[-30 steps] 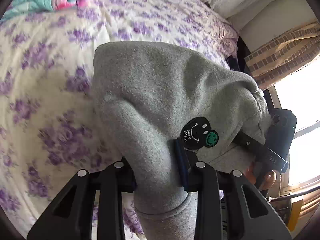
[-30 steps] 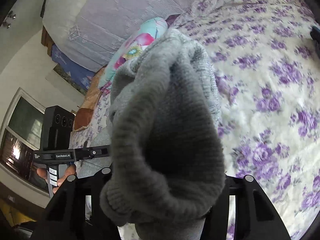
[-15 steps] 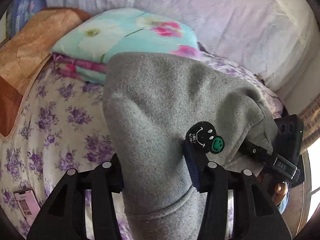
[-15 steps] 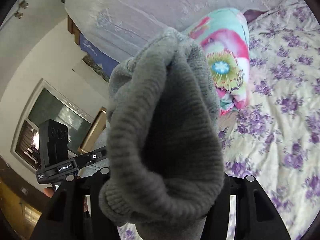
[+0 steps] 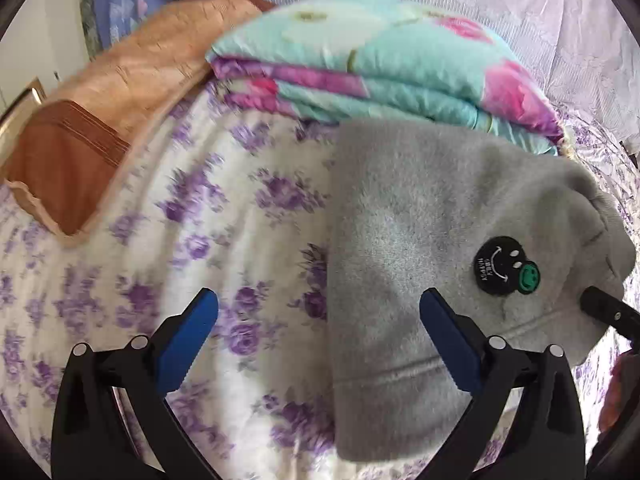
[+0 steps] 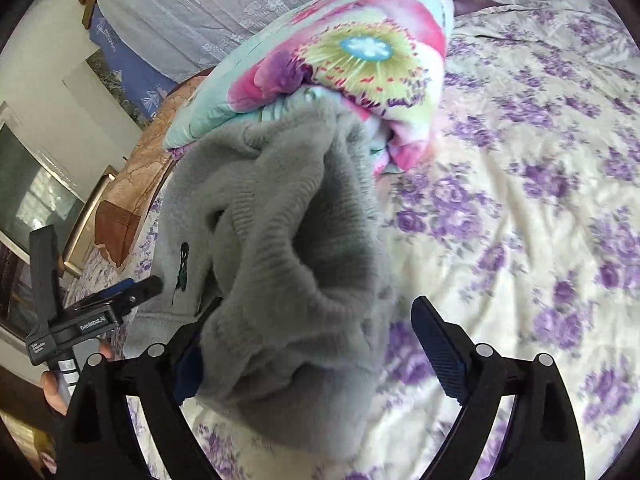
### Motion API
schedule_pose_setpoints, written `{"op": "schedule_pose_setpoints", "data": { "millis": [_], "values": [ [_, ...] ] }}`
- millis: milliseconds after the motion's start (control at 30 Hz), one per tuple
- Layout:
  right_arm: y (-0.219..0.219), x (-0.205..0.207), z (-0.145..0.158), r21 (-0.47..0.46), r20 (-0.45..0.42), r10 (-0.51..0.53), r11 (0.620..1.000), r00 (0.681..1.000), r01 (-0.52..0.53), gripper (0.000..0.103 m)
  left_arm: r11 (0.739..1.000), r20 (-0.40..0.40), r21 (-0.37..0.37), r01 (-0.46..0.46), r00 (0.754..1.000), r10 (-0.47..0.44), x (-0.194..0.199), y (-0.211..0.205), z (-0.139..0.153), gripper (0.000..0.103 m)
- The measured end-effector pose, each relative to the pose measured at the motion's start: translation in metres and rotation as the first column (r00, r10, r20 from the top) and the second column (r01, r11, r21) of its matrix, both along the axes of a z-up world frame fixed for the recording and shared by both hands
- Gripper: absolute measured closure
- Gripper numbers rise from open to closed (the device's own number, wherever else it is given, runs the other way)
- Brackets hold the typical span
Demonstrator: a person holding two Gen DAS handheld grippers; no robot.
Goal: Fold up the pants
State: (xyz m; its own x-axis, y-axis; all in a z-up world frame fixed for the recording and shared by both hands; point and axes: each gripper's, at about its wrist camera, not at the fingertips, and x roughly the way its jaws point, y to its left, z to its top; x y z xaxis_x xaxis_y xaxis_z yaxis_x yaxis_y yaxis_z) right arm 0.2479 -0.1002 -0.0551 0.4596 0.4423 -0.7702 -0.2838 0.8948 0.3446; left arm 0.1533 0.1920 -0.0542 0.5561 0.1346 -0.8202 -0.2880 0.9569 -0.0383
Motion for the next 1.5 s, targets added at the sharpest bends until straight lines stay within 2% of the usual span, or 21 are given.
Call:
{"op": "schedule_pose_setpoints", "data": {
  "millis": [67, 167, 267, 333, 500, 700, 833, 1000, 1100, 1500],
  "values": [
    [-0.014, -0.022, 0.026, -0.051, 0.102, -0.052, 0.997, 0.993, 0.058, 0.006, 0.999, 0.054, 0.052, -0.004, 0.999, 0.001, -0.024, -0.013, 0.020, 0.004],
    [-0.019, -0.054, 0.051, -0.127, 0.246, -0.113, 0.981, 0.963, 0.148, 0.004, 0.995, 0.093, 0.087, 0.042, 0.994, -0.050, -0.055, -0.030, 0.043, 0.004],
    [-0.019, -0.076, 0.070, -0.188, 0.359, -0.085, 0.969, 0.929, 0.161, 0.004, 0.987, 0.118, 0.147, 0.060, 0.990, -0.078, -0.077, -0.052, 0.052, 0.004],
    [-0.015, -0.093, 0.076, -0.206, 0.397, -0.076, 0.964, 0.915, 0.169, 0.004, 0.984, 0.117, 0.167, 0.065, 0.990, -0.085, -0.084, -0.065, 0.054, 0.004],
    [-0.014, -0.110, 0.079, -0.174, 0.377, -0.095, 0.970, 0.921, 0.171, 0.004, 0.993, 0.108, 0.094, 0.065, 0.991, -0.075, -0.102, -0.078, 0.054, 0.004],
    [-0.011, -0.127, 0.069, -0.184, 0.420, -0.129, 0.957, 0.898, 0.224, 0.004, 0.989, 0.136, 0.126, 0.075, 0.986, -0.092, -0.118, -0.098, 0.052, 0.004],
    [-0.009, -0.123, 0.068, -0.162, 0.417, -0.143, 0.960, 0.898, 0.228, 0.004, 0.991, 0.148, 0.117, 0.068, 0.985, -0.085, -0.122, -0.100, 0.055, 0.004],
    [-0.007, -0.123, 0.065, -0.148, 0.439, -0.144, 0.962, 0.887, 0.230, 0.004, 0.993, 0.181, 0.094, 0.068, 0.980, -0.085, -0.123, -0.101, 0.061, 0.004],
    [-0.005, -0.125, 0.062, -0.162, 0.436, -0.124, 0.963, 0.891, 0.214, 0.004, 0.992, 0.192, 0.098, 0.075, 0.977, -0.093, -0.124, -0.105, 0.063, 0.004],
    [-0.007, -0.140, 0.065, -0.152, 0.476, -0.105, 0.968, 0.873, 0.200, 0.004, 0.993, 0.197, 0.099, 0.067, 0.977, -0.086, -0.125, -0.115, 0.059, 0.004]
  ]
}}
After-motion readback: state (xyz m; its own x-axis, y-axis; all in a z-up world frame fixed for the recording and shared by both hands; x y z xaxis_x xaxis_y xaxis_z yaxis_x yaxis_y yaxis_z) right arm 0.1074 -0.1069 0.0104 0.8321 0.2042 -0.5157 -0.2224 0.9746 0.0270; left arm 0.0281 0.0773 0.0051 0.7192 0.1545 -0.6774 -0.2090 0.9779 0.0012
